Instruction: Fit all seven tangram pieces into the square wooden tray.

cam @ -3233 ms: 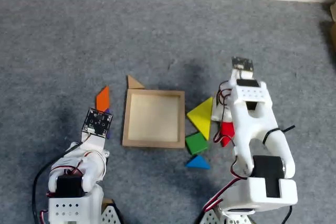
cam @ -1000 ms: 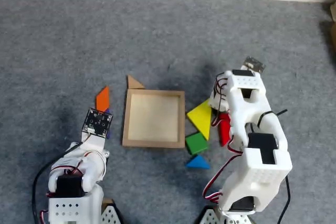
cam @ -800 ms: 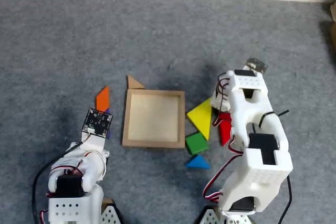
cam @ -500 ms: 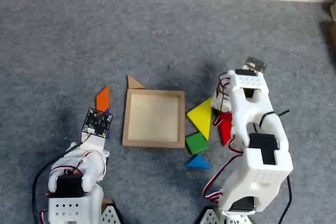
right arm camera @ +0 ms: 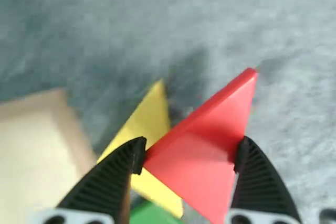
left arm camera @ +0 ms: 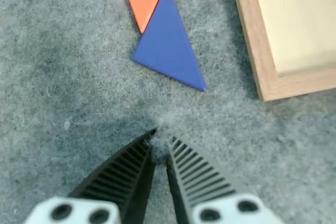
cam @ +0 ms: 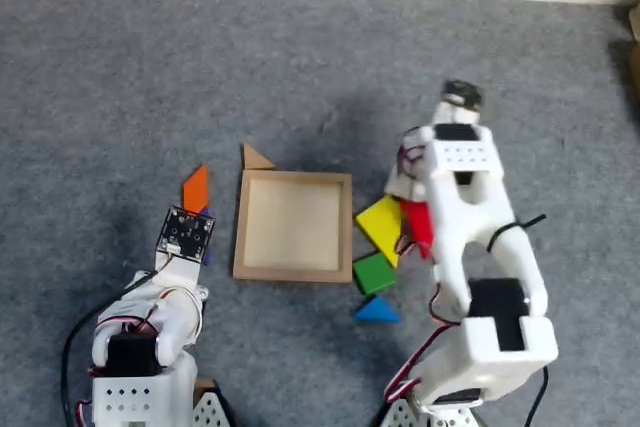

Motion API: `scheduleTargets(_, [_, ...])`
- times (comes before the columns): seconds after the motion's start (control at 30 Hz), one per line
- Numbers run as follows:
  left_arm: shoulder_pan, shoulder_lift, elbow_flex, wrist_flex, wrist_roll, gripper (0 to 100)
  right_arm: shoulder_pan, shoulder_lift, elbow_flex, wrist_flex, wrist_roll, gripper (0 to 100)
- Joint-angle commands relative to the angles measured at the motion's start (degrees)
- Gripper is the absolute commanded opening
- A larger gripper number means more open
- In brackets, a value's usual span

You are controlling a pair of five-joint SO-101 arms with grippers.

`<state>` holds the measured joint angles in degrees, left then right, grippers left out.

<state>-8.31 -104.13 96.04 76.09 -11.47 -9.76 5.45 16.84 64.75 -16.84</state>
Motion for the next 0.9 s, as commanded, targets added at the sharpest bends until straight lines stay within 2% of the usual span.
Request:
scheduleTargets(0.0, [-0.6,-0.2,1.1,0.4,0.3,0,-7.6,-4.6,-1.7,2.9,2.4,14.8])
scheduleTargets(0.33, [-0.6,-0.2,1.1,0.4,0.3,0,-23.9,-4.3,-4.8,2.3,2.4,14.8])
scheduleTargets(0.47, [-0.6,-0.2,1.1,0.4,0.3,0,-27.8,-4.2,-4.8,0.0,2.4,14.8])
scheduleTargets(0.67, [-0.6,-0.2,1.1,0.4,0.3,0,-27.3,-4.3,-4.7,-0.6,2.4,14.9])
scheduleTargets(0.77, [-0.6,-0.2,1.1,0.4,0.3,0,-25.2,-4.9,-5.7,2.5,2.4,15.9])
scheduleTargets(0.87, [-0.6,-0.2,1.1,0.4,0.3,0,-21.7,-5.4,-10.2,10.1,2.3,22.0])
